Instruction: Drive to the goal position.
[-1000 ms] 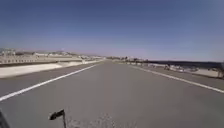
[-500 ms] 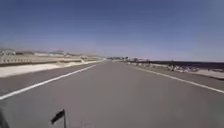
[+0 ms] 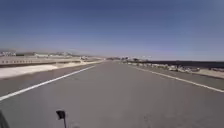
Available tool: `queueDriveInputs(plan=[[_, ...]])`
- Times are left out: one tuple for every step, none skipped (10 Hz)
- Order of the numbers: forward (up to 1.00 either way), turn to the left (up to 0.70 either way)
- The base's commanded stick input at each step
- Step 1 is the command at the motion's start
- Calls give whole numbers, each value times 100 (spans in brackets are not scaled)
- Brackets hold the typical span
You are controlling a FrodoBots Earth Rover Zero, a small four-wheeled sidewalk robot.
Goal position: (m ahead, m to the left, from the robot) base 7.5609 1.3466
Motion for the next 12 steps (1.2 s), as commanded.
queueDriveInputs(plan=[[100,0],[100,0],[100,0],[100,0],[100,0],[100,0],[100,0],[100,0],[100,0],[100,0],[100,0],[100,0]])
